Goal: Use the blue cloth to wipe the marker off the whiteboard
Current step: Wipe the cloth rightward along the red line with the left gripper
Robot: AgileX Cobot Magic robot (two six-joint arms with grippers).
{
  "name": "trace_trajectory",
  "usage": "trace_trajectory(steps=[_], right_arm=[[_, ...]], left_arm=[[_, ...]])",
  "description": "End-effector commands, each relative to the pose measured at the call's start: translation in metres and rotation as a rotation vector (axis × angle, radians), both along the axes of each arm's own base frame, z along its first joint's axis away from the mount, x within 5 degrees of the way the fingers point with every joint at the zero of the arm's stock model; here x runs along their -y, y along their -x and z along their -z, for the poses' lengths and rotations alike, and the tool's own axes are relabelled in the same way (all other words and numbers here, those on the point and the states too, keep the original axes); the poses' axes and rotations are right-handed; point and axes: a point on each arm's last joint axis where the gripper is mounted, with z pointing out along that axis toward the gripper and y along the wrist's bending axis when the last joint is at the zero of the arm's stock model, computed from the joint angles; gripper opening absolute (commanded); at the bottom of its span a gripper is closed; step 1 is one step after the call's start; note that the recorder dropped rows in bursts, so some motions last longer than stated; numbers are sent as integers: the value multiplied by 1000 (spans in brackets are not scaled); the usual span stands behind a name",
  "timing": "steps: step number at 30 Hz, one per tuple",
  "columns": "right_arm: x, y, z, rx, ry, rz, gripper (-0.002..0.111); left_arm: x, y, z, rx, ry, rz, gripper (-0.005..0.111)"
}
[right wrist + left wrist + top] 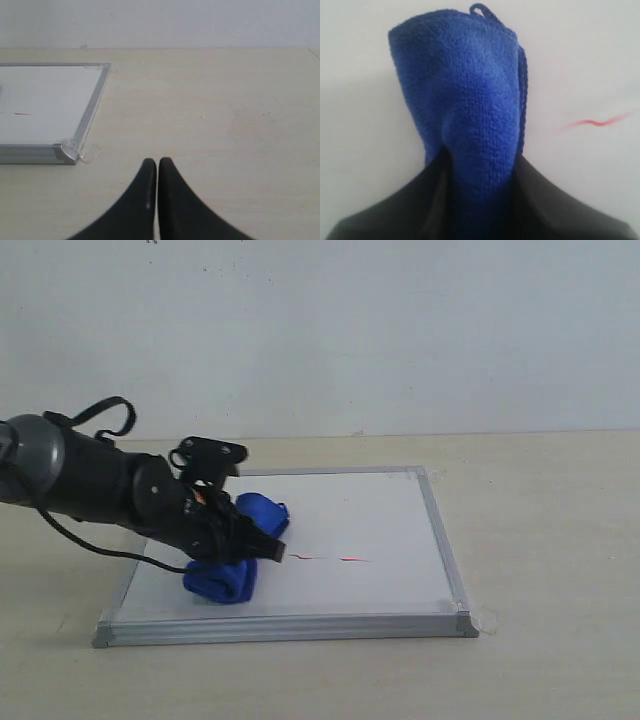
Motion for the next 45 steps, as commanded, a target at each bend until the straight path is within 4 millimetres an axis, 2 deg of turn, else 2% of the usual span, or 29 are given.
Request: trace_trajectory(steps=[1, 3, 4, 6, 10, 14, 17, 20, 28, 30, 33, 36, 39, 44, 45], right_arm=[[0, 0, -1, 9, 4, 6, 1], [0, 0, -1, 9, 4, 6, 1], [0, 0, -1, 9, 4, 6, 1], [0, 0, -1, 9, 4, 6, 1], [0, 0, -1, 9, 4, 6, 1], [0, 0, -1, 9, 4, 6, 1], [0, 0, -1, 9, 4, 6, 1], [0, 0, -1, 9, 4, 6, 1], [0, 0, -1, 9, 4, 6, 1], [0, 0, -1, 9, 4, 6, 1], [0, 0, -1, 9, 4, 6, 1], [0, 0, -1, 9, 4, 6, 1], [0, 0, -1, 9, 4, 6, 1], [0, 0, -1, 9, 4, 6, 1], [0, 0, -1, 9, 4, 6, 1]], left_arm=[[53, 26, 11, -45, 2, 125, 4], [55, 27, 11, -43, -8, 144, 4], [49, 25, 12, -50, -18, 139, 4], [26, 17, 13, -66, -27, 88, 4], [-36, -1, 14, -86, -37, -54, 4], [-56, -4, 14, -91, -36, -104, 4], [-48, -3, 14, -96, -12, -114, 4], [-25, -1, 10, -88, -12, -55, 4], [71, 10, -13, -74, 64, 120, 4], [88, 13, -16, -72, 68, 163, 4], [102, 15, -20, -83, 70, 199, 4], [102, 14, -20, -77, 71, 197, 4], [88, 6, -18, -84, 67, 163, 4], [49, -12, -11, -99, 55, 73, 4], [31, -19, -11, -88, 30, 53, 4]])
